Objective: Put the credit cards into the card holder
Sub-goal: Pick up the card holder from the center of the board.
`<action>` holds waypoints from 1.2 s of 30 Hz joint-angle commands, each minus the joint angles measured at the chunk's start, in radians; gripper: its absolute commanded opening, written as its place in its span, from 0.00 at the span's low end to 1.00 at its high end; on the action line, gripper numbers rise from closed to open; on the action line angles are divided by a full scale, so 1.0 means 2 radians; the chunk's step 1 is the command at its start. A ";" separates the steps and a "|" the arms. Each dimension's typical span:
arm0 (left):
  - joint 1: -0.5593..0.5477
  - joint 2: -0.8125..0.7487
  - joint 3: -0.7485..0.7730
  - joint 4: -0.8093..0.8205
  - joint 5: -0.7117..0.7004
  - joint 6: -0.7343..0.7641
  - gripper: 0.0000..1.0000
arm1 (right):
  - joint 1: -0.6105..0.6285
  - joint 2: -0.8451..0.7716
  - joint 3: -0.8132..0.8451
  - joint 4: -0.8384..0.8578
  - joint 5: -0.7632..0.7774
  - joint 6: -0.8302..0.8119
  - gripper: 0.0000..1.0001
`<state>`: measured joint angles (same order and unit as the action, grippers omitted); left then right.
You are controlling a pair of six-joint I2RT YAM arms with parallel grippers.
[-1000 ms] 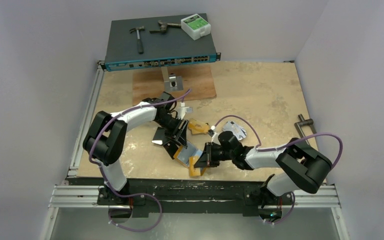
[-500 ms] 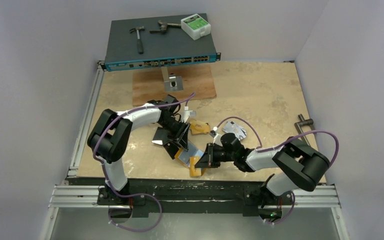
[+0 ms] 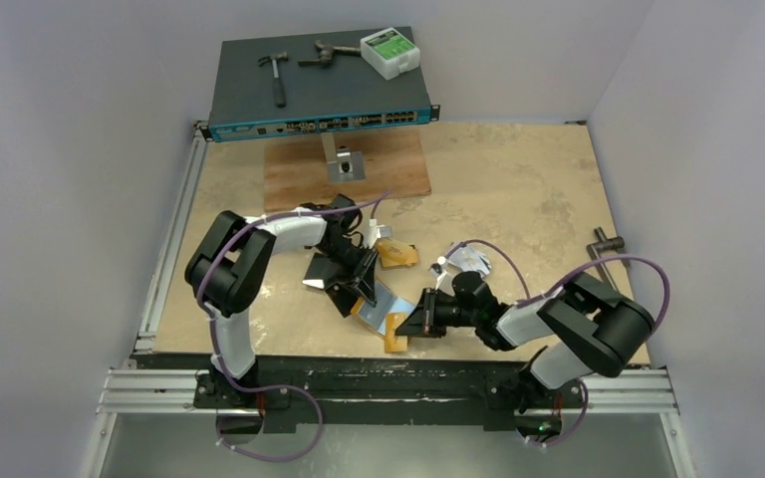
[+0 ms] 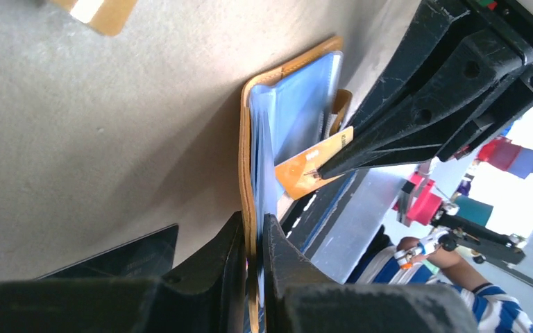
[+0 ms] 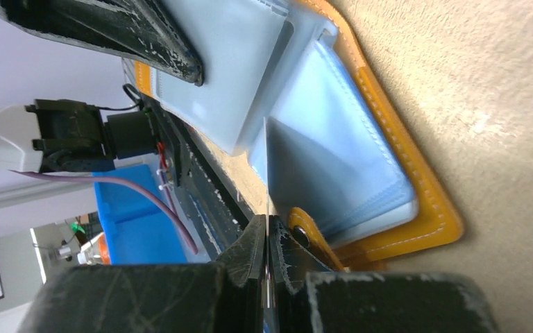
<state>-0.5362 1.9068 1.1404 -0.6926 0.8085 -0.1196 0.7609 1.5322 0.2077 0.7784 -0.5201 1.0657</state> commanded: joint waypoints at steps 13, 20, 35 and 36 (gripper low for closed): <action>0.023 -0.074 -0.003 0.240 0.174 -0.177 0.00 | -0.020 -0.454 -0.027 -0.191 0.238 -0.078 0.00; 0.023 -0.116 0.008 0.319 0.230 -0.247 0.00 | -0.020 -0.595 -0.024 -0.233 0.323 -0.100 0.00; 0.021 -0.186 0.054 0.324 0.272 -0.245 0.01 | -0.021 -0.539 0.034 -0.186 0.303 -0.121 0.00; 0.021 -0.188 0.052 0.324 0.272 -0.245 0.01 | -0.021 -0.536 0.034 -0.178 0.301 -0.119 0.00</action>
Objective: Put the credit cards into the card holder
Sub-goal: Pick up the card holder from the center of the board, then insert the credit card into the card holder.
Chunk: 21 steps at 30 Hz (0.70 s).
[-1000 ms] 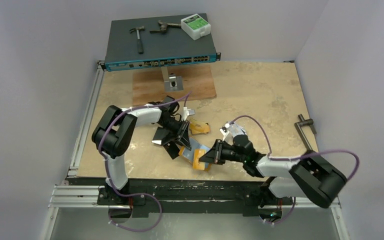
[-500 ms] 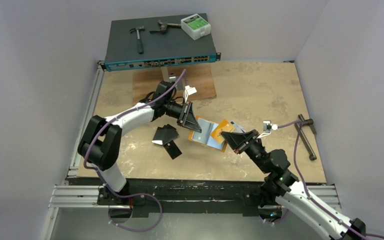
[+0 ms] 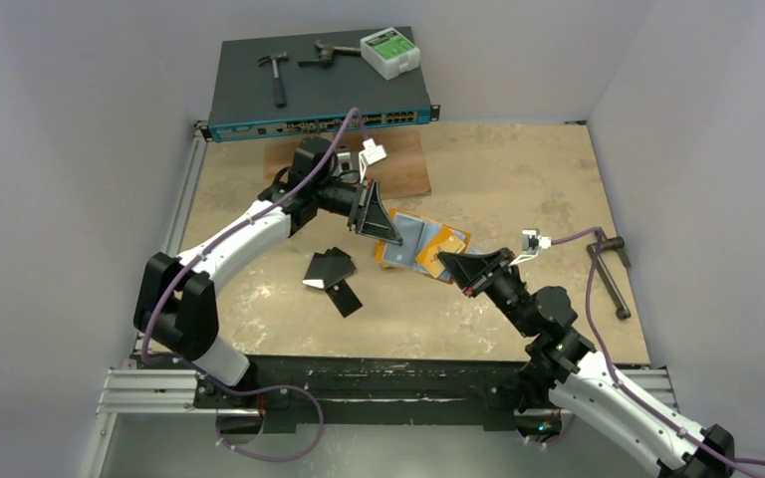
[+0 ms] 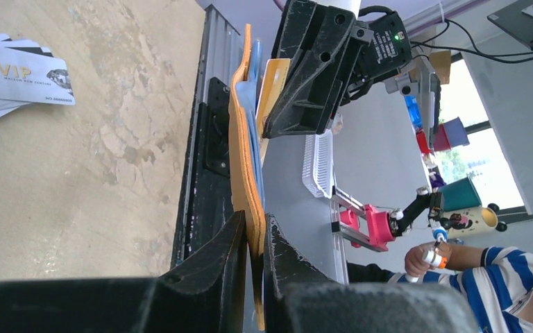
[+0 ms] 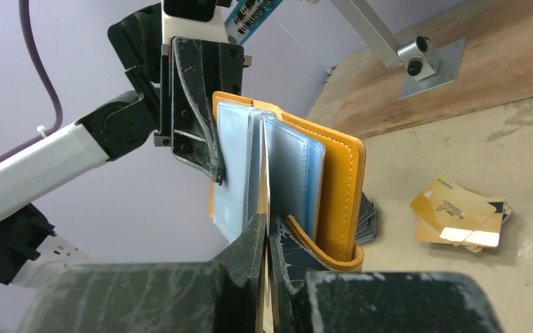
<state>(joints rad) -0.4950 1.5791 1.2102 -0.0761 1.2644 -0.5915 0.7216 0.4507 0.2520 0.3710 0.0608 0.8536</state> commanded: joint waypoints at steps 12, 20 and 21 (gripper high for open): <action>0.001 -0.033 0.002 0.049 0.044 -0.031 0.00 | -0.001 0.000 0.007 0.071 0.008 0.004 0.00; 0.001 -0.033 -0.006 0.072 0.044 -0.049 0.00 | -0.001 0.020 0.003 0.104 -0.002 0.017 0.00; 0.000 -0.033 -0.006 0.072 0.044 -0.049 0.00 | -0.001 0.024 0.002 0.110 -0.003 0.019 0.00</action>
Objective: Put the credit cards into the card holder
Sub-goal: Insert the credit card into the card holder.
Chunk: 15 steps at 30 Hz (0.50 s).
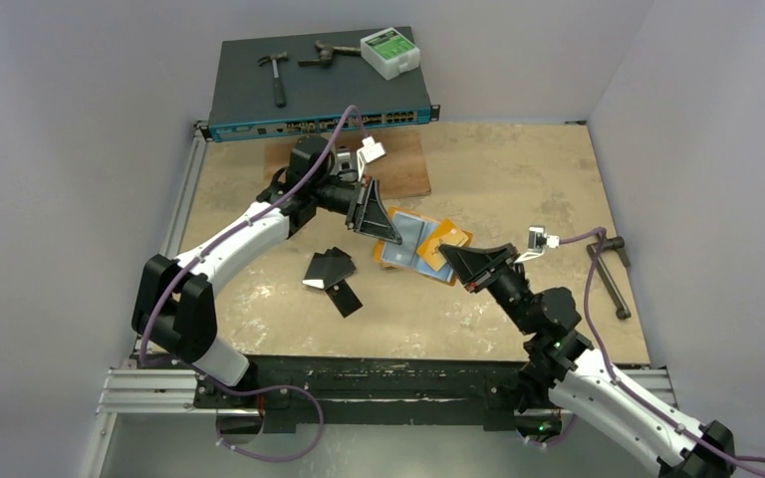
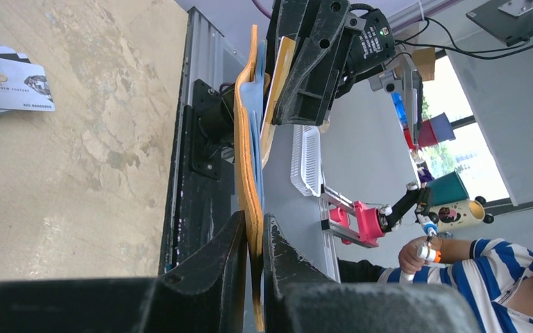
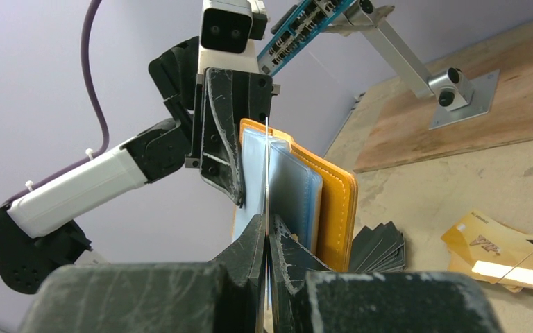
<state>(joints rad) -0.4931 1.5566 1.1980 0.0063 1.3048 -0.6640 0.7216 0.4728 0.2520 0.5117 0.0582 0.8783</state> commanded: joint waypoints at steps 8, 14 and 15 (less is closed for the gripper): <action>0.000 -0.021 -0.001 0.033 0.020 -0.019 0.01 | 0.000 0.026 -0.008 0.058 -0.005 0.017 0.00; 0.000 -0.021 -0.004 0.039 0.019 -0.024 0.01 | -0.001 0.010 -0.009 0.045 -0.001 0.014 0.00; 0.000 -0.021 -0.005 0.038 0.019 -0.024 0.01 | -0.001 0.003 -0.009 0.040 0.002 0.012 0.00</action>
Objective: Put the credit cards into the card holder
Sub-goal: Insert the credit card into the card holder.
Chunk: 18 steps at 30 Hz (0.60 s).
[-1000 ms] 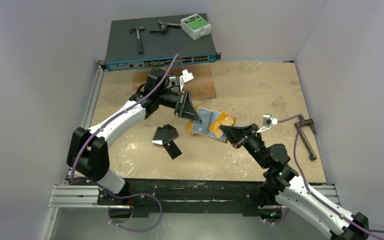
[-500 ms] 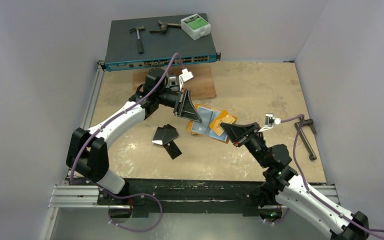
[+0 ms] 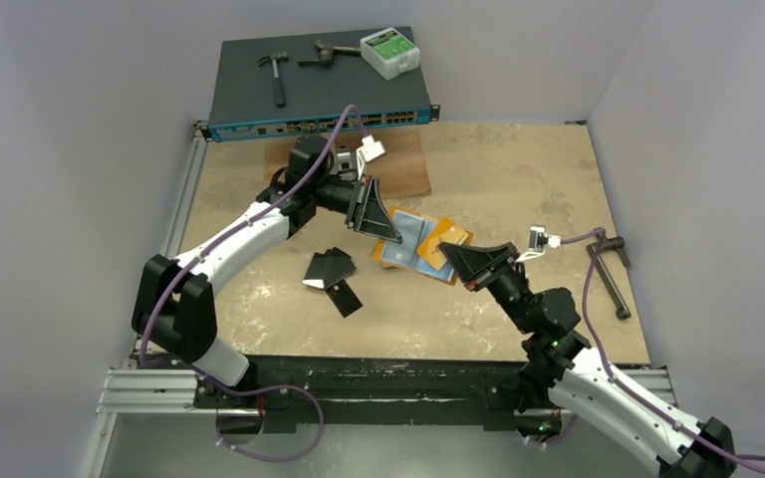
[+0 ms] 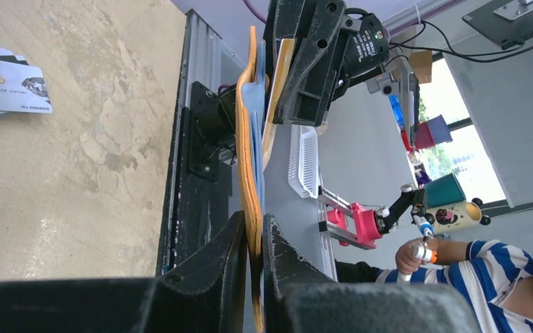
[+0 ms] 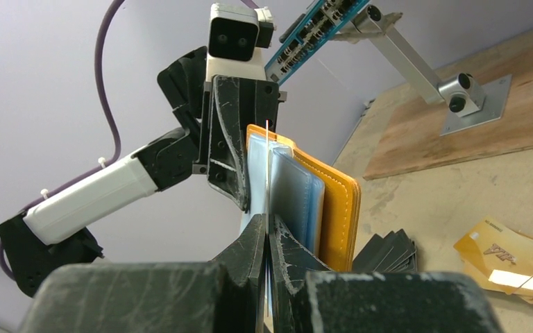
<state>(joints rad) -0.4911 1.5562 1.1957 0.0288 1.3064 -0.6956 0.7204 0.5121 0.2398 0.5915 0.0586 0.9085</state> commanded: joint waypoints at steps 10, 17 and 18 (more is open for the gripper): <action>-0.001 -0.019 -0.001 0.027 0.013 -0.013 0.01 | 0.000 -0.028 -0.021 0.015 -0.002 0.016 0.00; -0.001 -0.020 -0.001 0.028 0.011 -0.014 0.01 | 0.000 0.009 -0.023 0.061 -0.014 0.020 0.00; -0.001 -0.020 -0.001 0.027 0.011 -0.014 0.01 | 0.000 0.013 -0.024 0.066 -0.017 0.021 0.00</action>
<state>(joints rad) -0.4911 1.5551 1.1927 0.0395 1.3025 -0.7006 0.7208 0.5083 0.1955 0.6361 0.0486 0.9390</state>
